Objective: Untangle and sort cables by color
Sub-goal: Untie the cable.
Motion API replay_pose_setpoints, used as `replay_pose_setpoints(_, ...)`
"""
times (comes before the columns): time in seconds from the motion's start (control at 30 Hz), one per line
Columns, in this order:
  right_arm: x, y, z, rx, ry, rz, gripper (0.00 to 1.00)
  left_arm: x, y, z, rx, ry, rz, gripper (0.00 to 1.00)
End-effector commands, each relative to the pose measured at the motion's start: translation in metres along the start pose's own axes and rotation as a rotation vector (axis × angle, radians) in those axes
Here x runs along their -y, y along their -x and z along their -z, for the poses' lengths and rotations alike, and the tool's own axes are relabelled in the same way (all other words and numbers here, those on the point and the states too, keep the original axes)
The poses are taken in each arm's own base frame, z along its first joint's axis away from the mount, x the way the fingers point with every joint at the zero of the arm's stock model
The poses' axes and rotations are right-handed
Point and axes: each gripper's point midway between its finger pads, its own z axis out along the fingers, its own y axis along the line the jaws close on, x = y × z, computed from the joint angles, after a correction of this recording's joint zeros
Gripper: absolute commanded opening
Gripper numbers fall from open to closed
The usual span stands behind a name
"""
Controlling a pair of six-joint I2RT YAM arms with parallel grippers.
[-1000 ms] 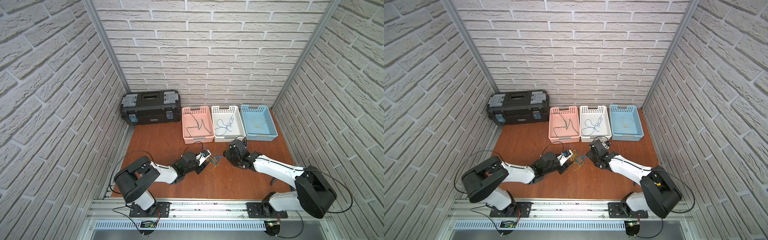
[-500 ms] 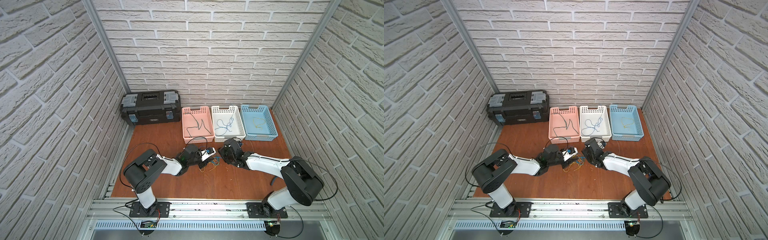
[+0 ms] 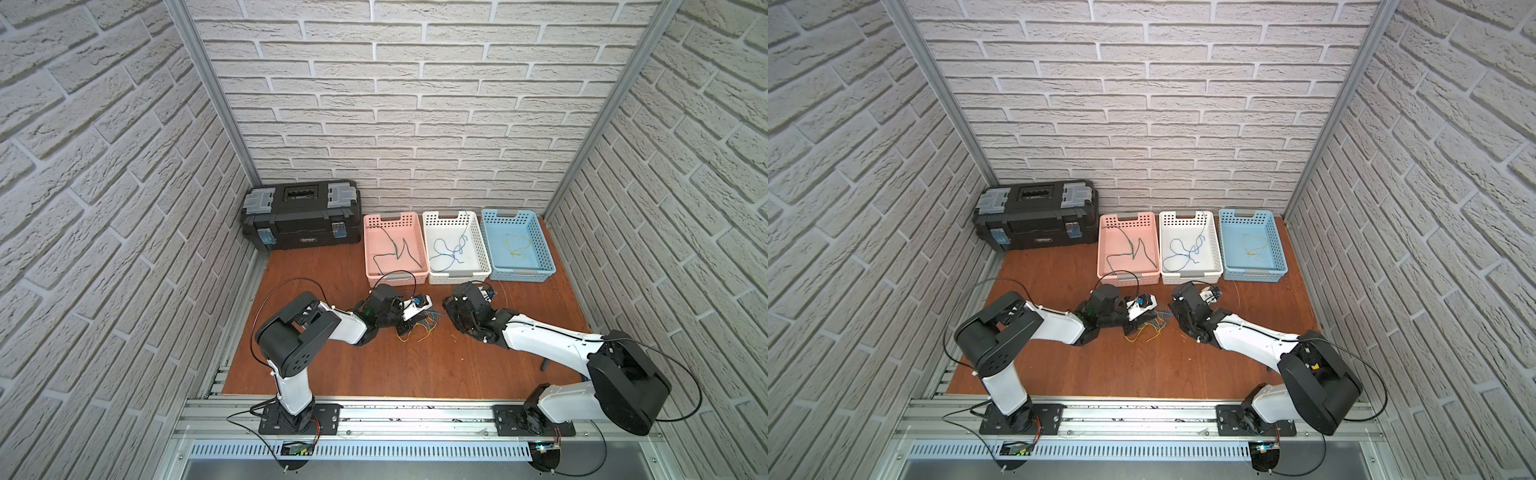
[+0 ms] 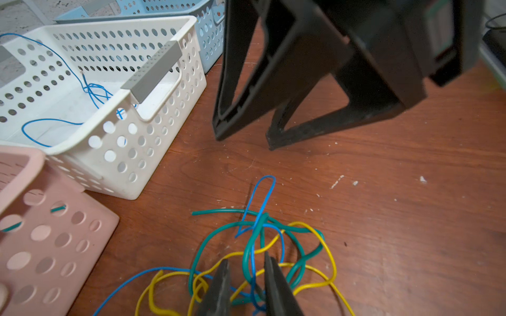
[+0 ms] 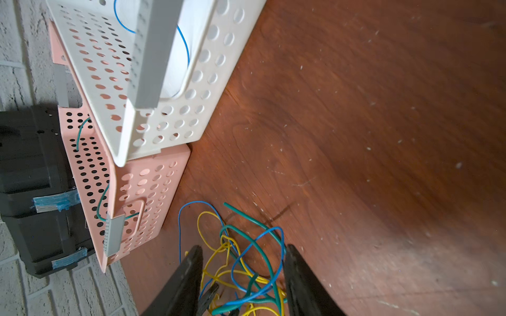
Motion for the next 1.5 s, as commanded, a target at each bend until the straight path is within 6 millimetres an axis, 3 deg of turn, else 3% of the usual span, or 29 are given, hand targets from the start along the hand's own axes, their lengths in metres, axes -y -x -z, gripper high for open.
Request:
replay_pose_setpoints(0.0, 0.002, -0.019, -0.01, -0.045, 0.007, -0.037, 0.49, 0.001, 0.008, -0.001, 0.035, -0.027, -0.003, 0.24)
replay_pose_setpoints(0.2, -0.01, -0.028, -0.025, -0.033, 0.027, -0.031, 0.47, 0.004, 0.007, -0.001, 0.038, -0.033, 0.005, 0.25)
replay_pose_setpoints(0.27, -0.016, -0.024, -0.028, -0.009, 0.042, -0.007, 0.36, 0.004, 0.006, 0.0, 0.038, -0.032, 0.006, 0.25)
replay_pose_setpoints(0.33, -0.017, -0.018, -0.028, 0.032, 0.046, 0.025, 0.15, 0.004, 0.003, 0.0, 0.03, -0.027, 0.007, 0.25)
replay_pose_setpoints(0.43, -0.014, -0.003, -0.015, 0.101, 0.043, 0.063, 0.03, 0.007, -0.006, 0.001, 0.009, -0.025, 0.015, 0.28)
replay_pose_setpoints(0.6, -0.025, 0.014, 0.015, 0.162, 0.076, 0.161, 0.03, 0.006, -0.027, 0.004, -0.029, 0.024, 0.043, 0.3)
replay_pose_setpoints(0.83, -0.041, 0.018, 0.046, 0.152, 0.135, 0.256, 0.03, 0.006, -0.045, 0.002, -0.045, 0.059, 0.078, 0.29)
replay_pose_setpoints(1.07, -0.057, 0.002, 0.053, 0.079, 0.225, 0.362, 0.03, 0.009, -0.013, 0.014, 0.051, 0.038, 0.066, 0.31)
replay_pose_setpoints(1.33, -0.094, -0.018, 0.076, -0.014, 0.372, 0.485, 0.03, 0.008, 0.01, 0.017, 0.093, 0.032, 0.043, 0.43)
replay_pose_setpoints(1.47, -0.099, -0.022, 0.084, -0.03, 0.399, 0.469, 0.03, 0.018, 0.022, 0.01, 0.113, -0.004, 0.022, 0.51)
